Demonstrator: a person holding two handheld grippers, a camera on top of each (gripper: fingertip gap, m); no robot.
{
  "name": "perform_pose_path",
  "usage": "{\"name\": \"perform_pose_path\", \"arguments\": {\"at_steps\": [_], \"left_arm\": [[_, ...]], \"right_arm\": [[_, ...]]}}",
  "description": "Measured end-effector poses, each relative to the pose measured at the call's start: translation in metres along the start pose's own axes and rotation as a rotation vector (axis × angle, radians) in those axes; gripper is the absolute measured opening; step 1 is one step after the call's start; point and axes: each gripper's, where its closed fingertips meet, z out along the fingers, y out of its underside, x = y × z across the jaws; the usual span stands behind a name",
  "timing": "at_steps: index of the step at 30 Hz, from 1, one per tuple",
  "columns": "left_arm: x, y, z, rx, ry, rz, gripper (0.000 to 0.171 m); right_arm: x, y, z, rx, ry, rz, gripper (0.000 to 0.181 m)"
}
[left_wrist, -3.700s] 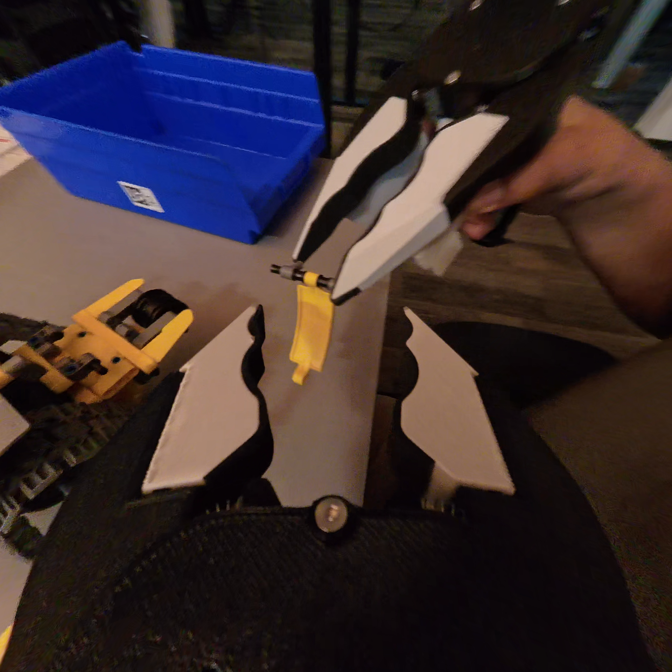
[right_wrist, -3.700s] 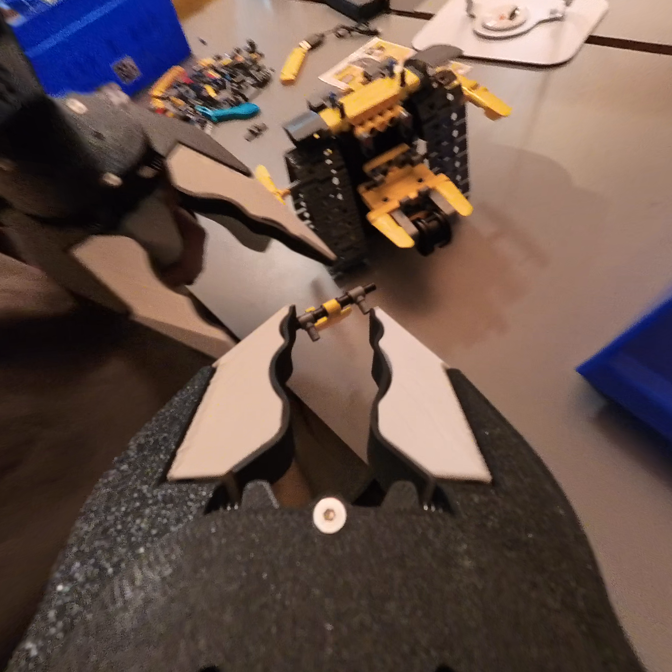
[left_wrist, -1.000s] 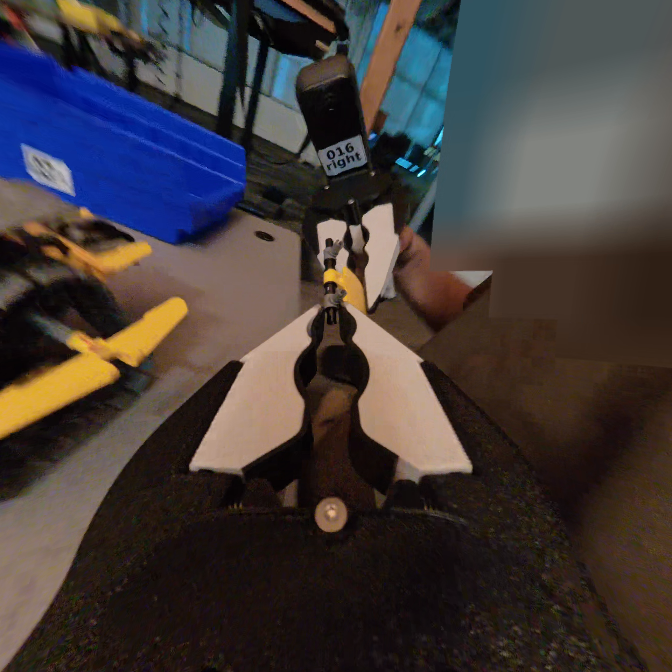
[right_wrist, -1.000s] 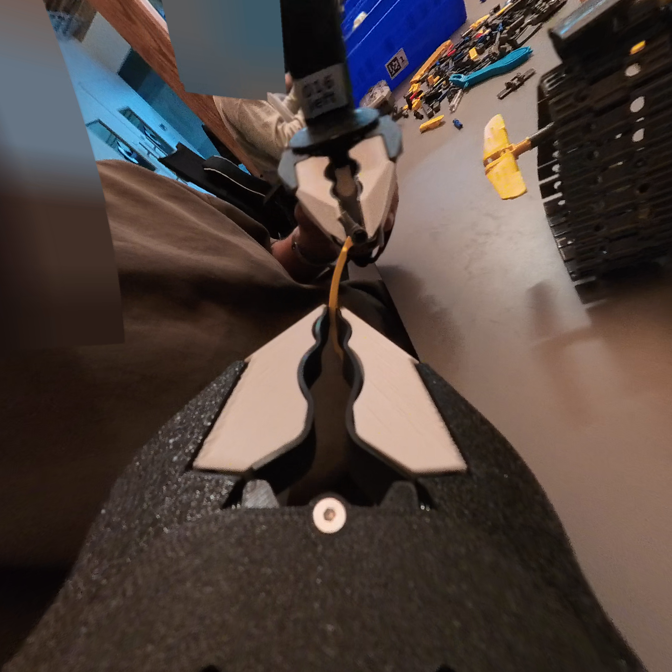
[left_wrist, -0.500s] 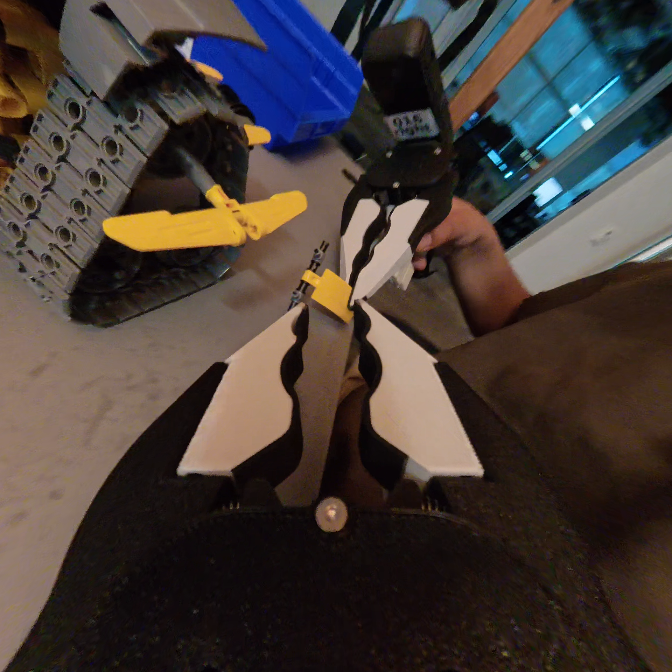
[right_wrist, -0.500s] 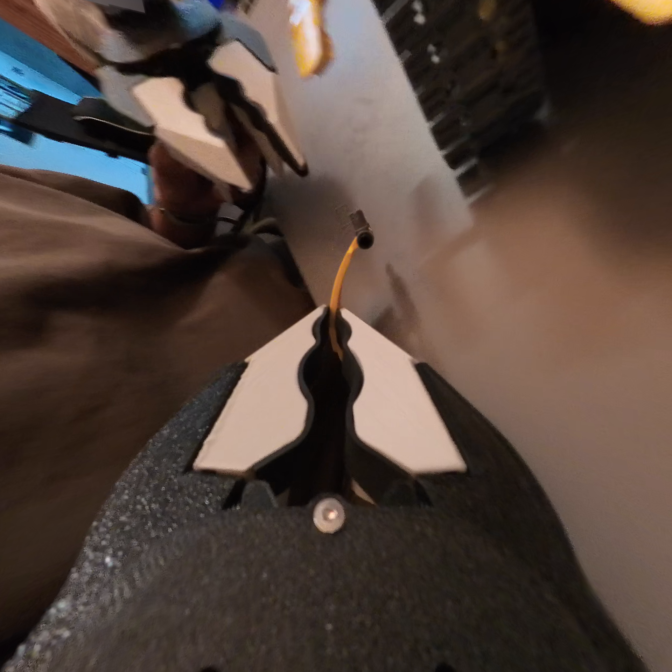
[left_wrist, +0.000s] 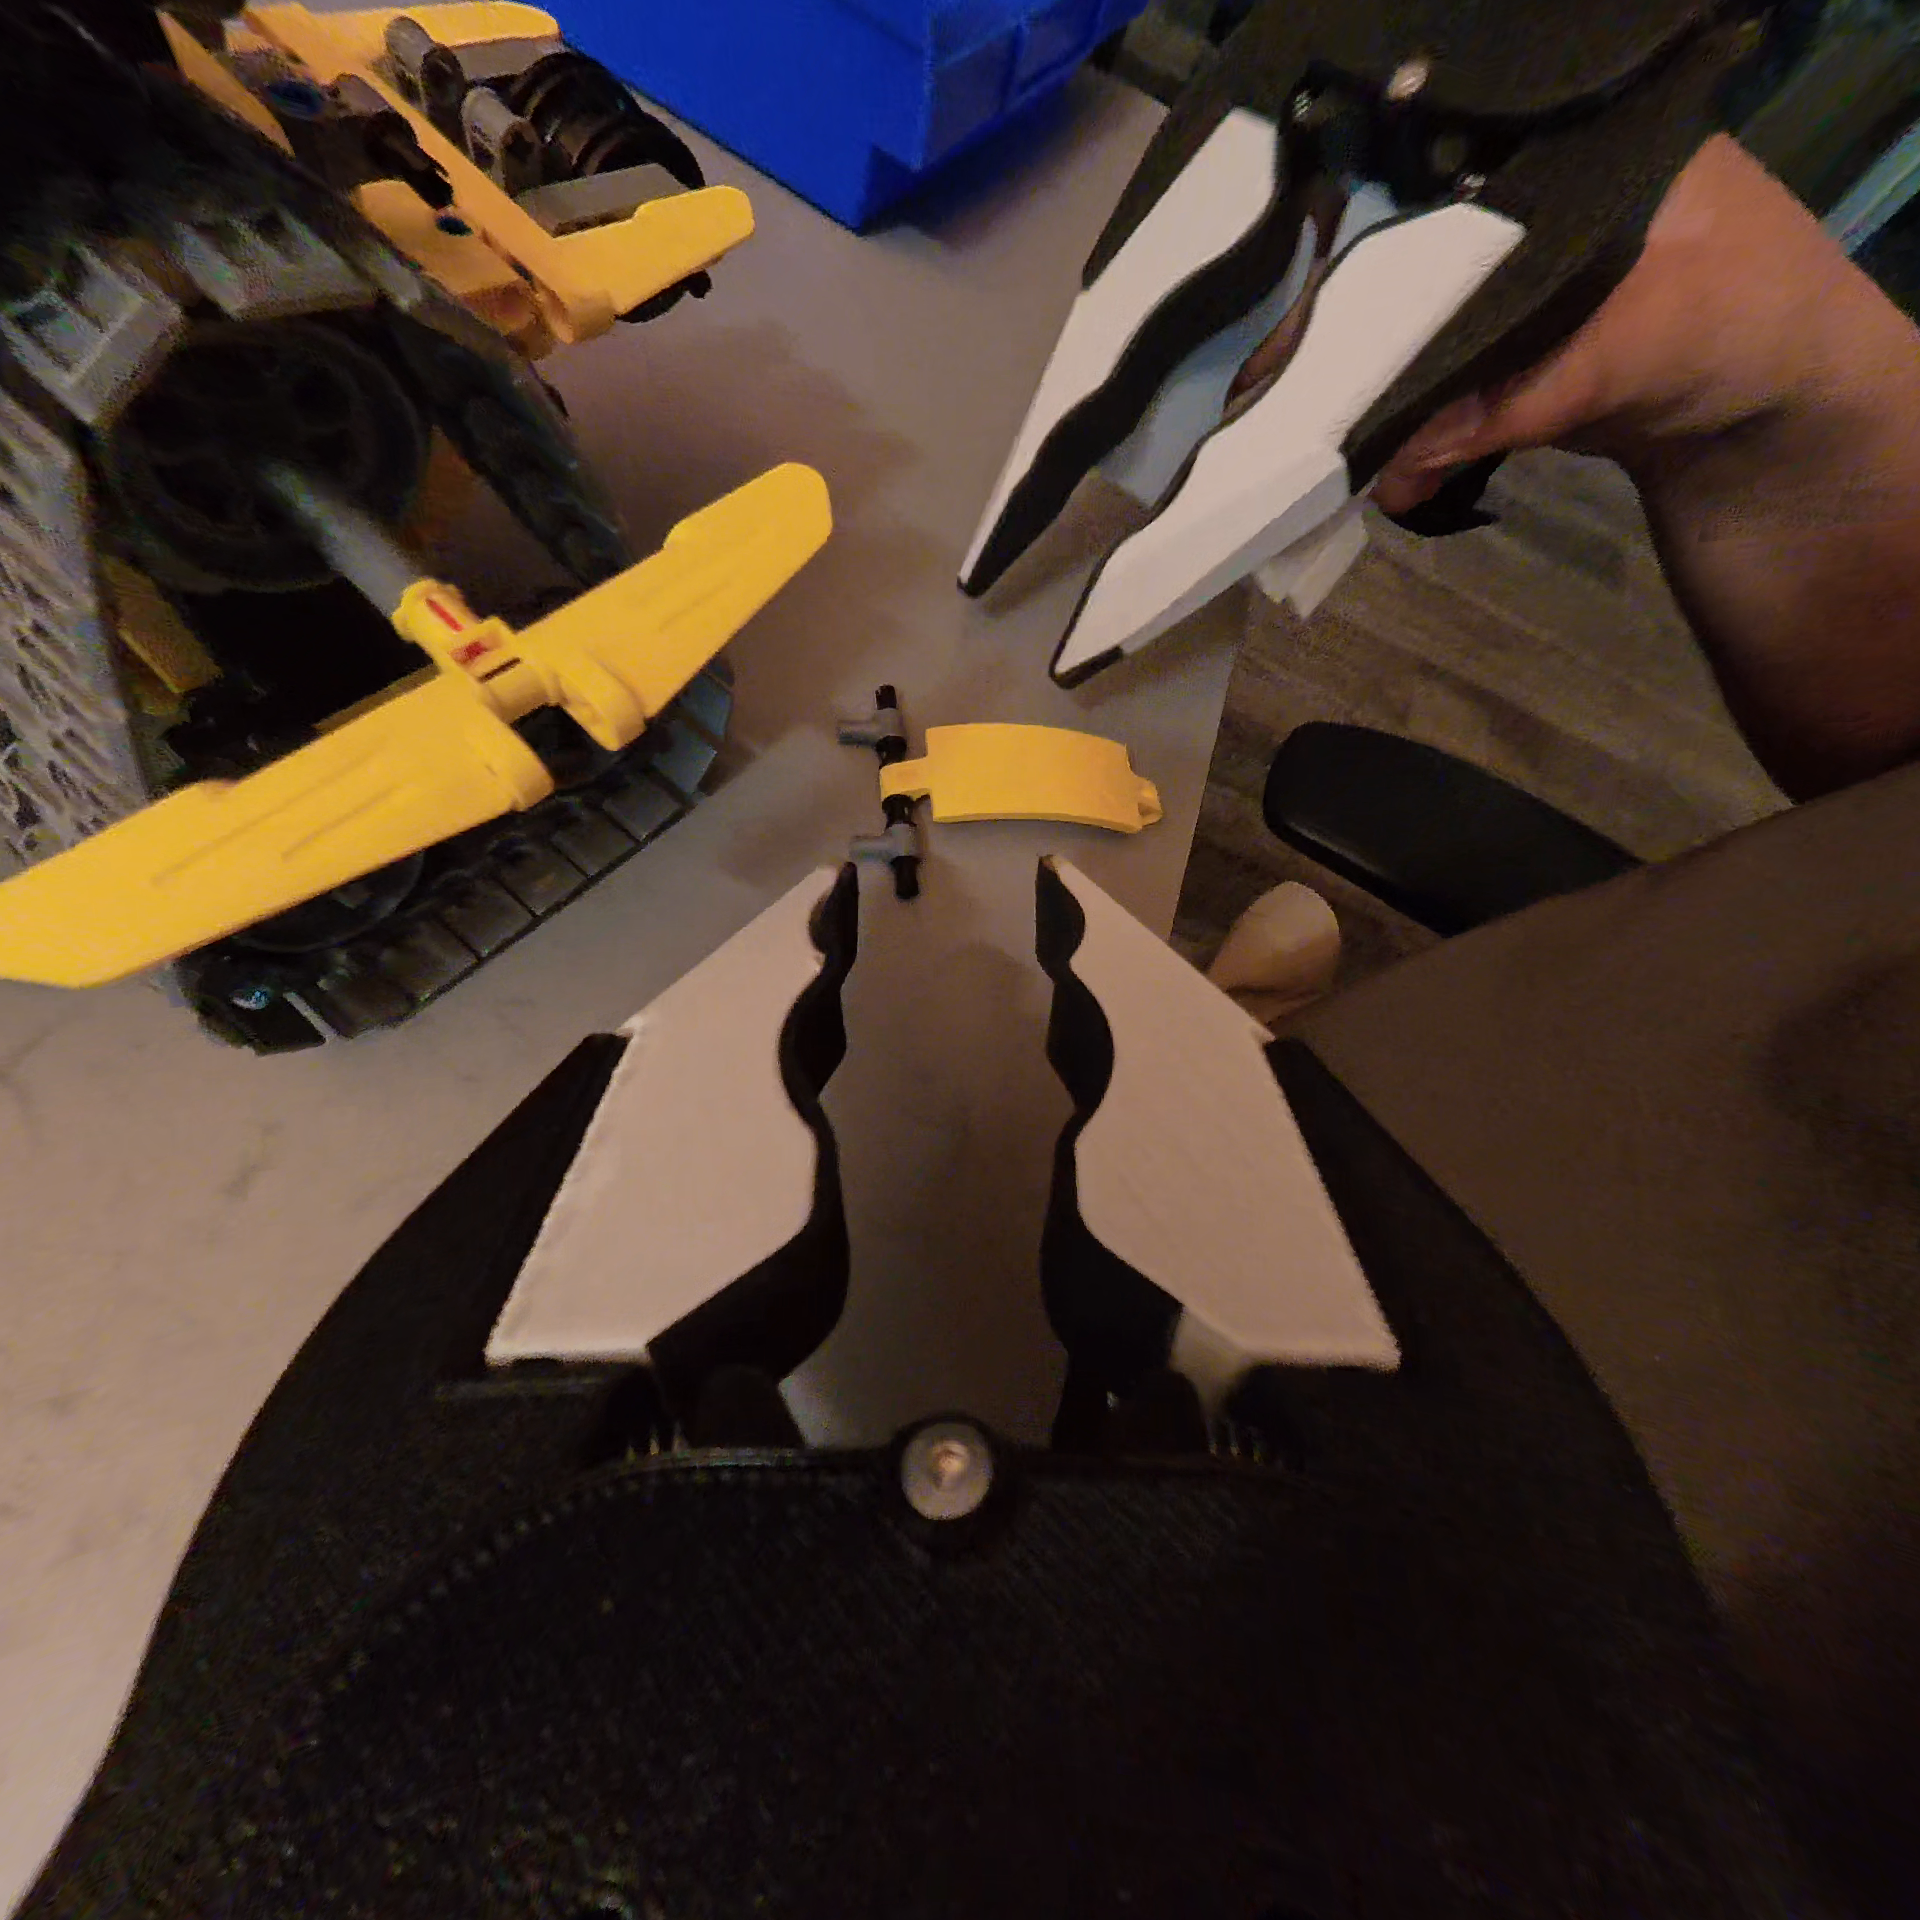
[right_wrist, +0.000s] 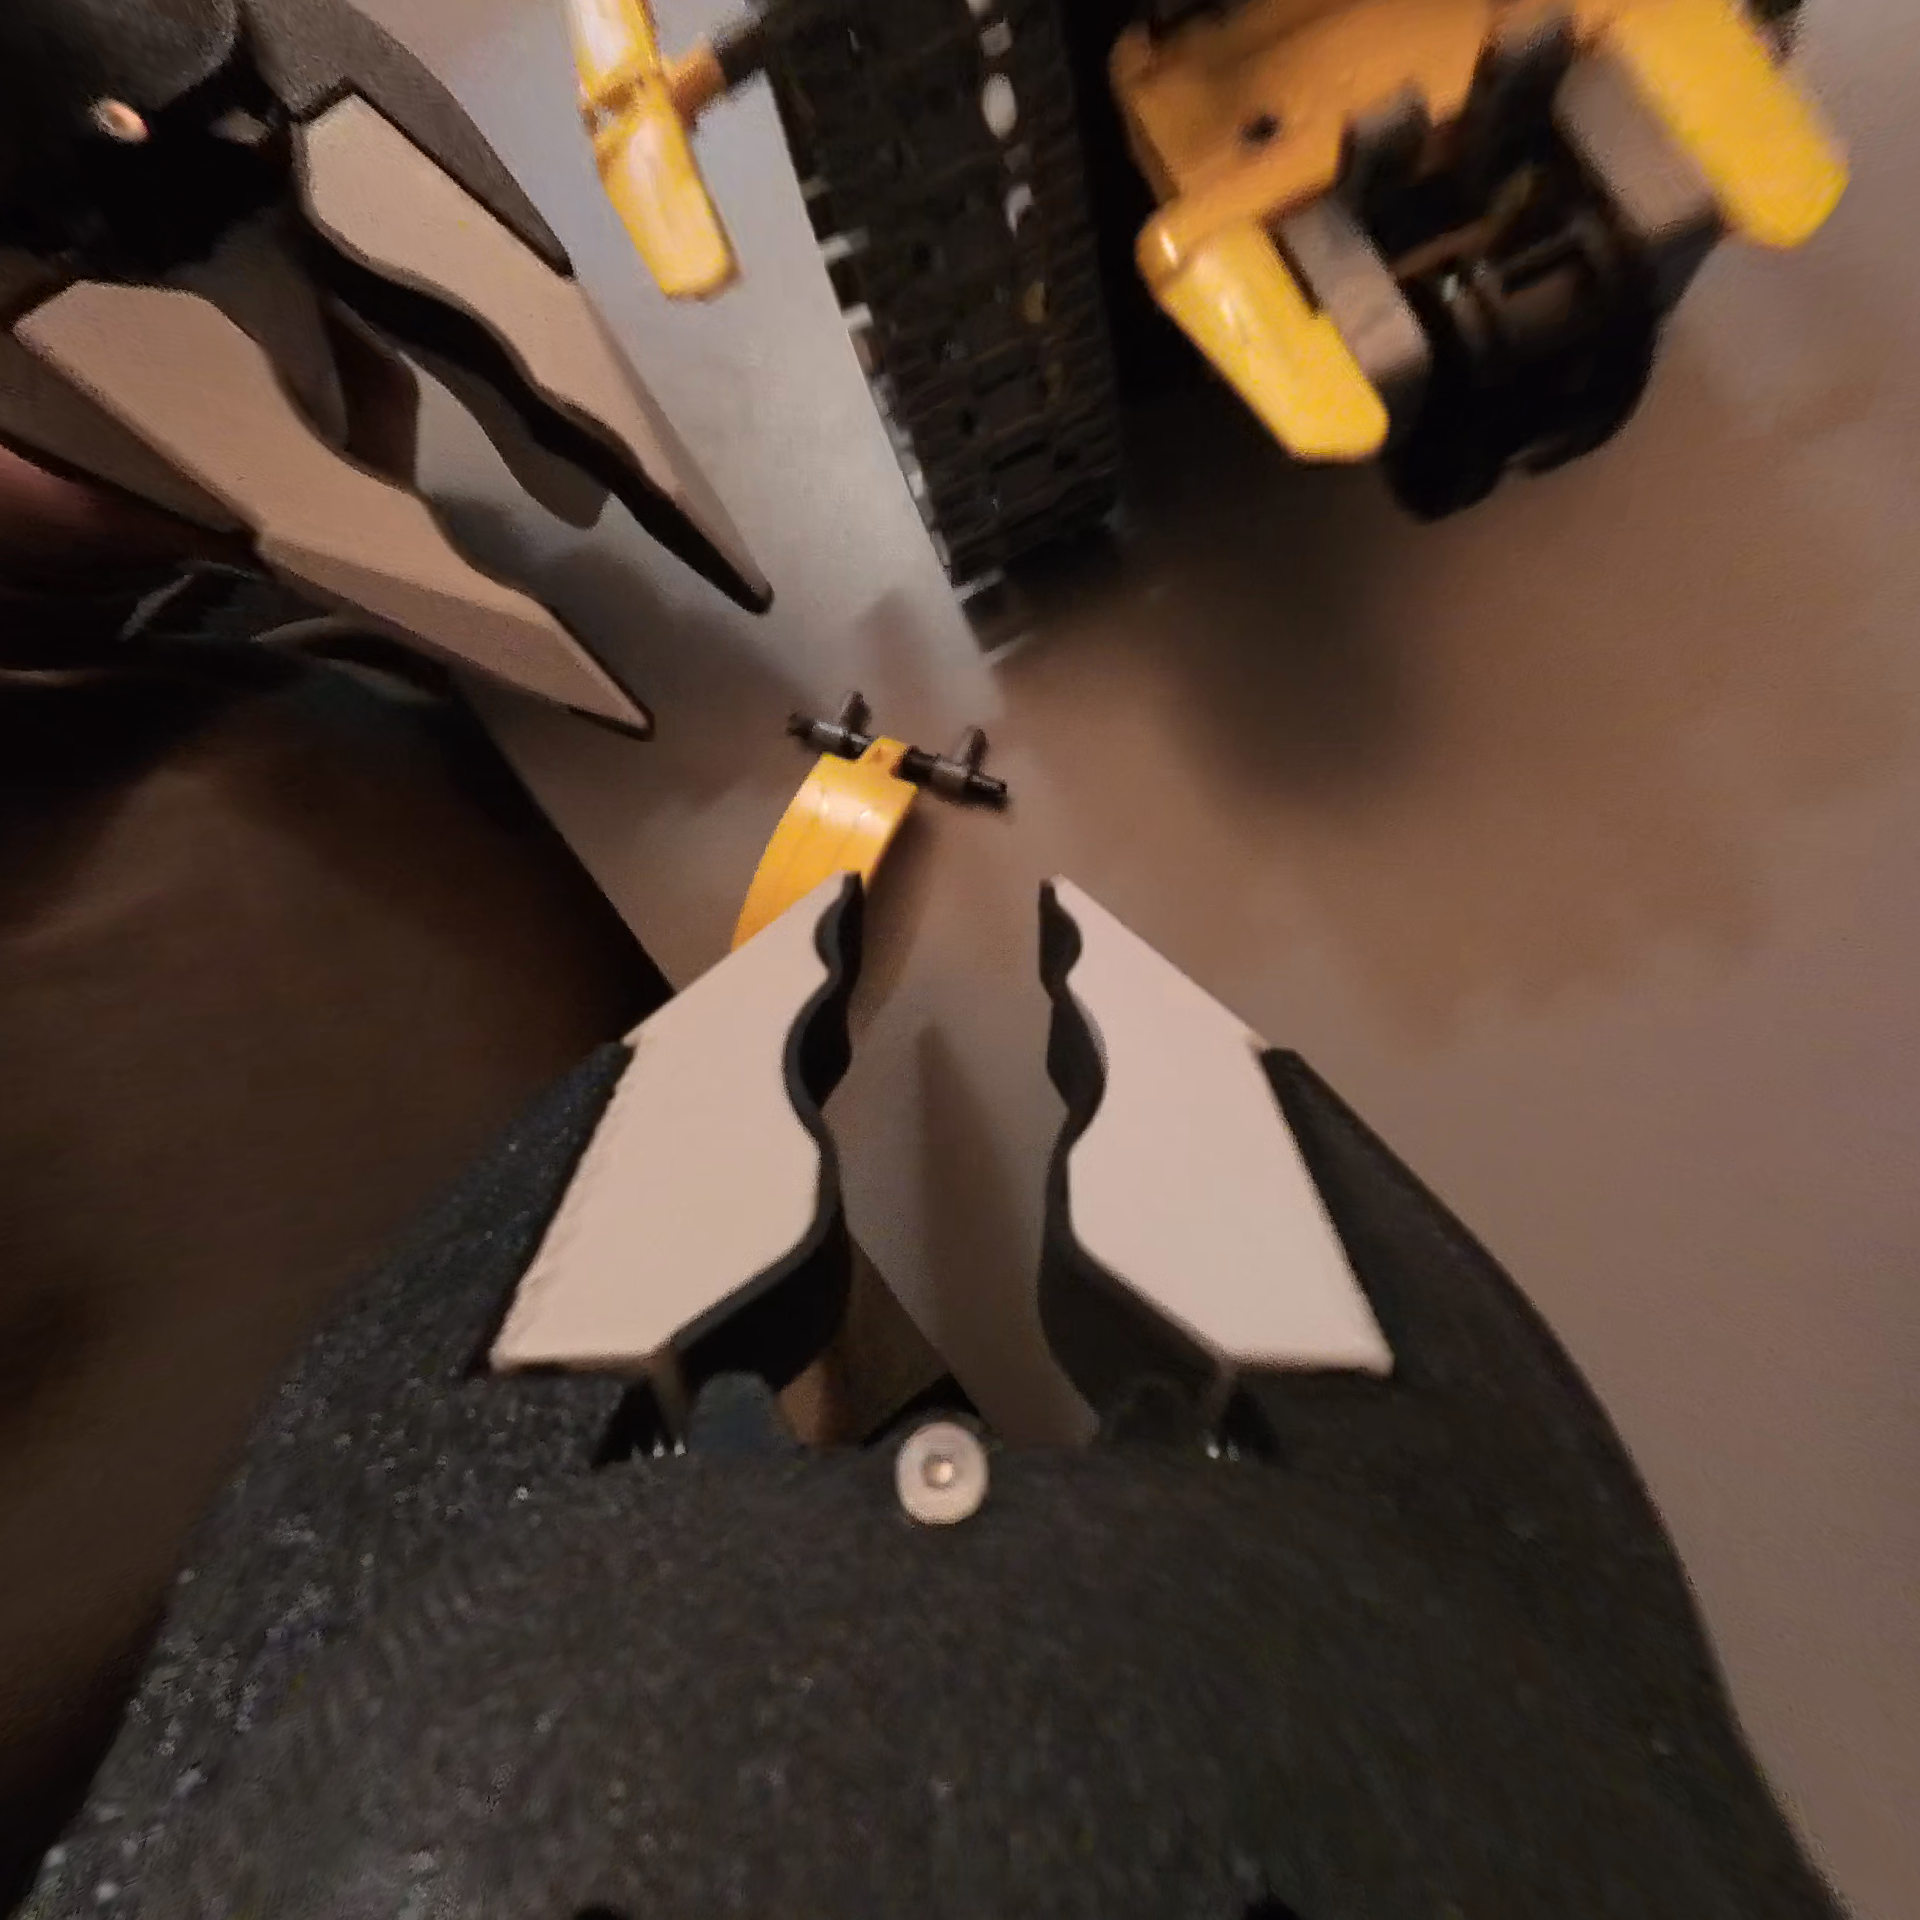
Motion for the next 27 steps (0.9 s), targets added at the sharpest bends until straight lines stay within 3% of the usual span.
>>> {"name": "perform_pose_path", "arguments": {"at_steps": [4, 7, 11, 14, 19, 23, 27], "left_arm": [[0.002, 0.002, 0.005, -0.023, -0.001, 0.025, 0.033], [0.002, 0.003, 0.006, -0.040, -0.002, 0.021, 0.032], [0.005, -0.003, -0.005, 0.032, 0.023, -0.003, 0.030], [0.004, 0.001, -0.015, 0.050, 0.029, -0.022, 0.034], [0.008, 0.001, -0.028, 0.096, 0.029, -0.002, 0.033], [0.012, -0.001, -0.032, 0.111, 0.021, 0.033, 0.034], [0.010, 0.000, -0.036, 0.127, 0.007, 0.060, 0.033]], "right_arm": [[-0.022, -0.018, 0.005, 0.138, 0.066, -0.090, 0.042], [-0.014, -0.021, 0.015, 0.161, 0.240, -0.097, 0.056], [-0.011, -0.026, 0.020, 0.230, 0.362, -0.045, 0.084], [-0.019, -0.031, 0.019, 0.316, 0.416, -0.035, 0.088], [-0.023, -0.021, 0.029, 0.262, 0.464, -0.037, 0.077], [-0.018, -0.011, 0.041, 0.211, 0.394, 0.096, 0.077], [-0.011, -0.011, 0.042, 0.174, 0.428, 0.093, 0.076]]}}
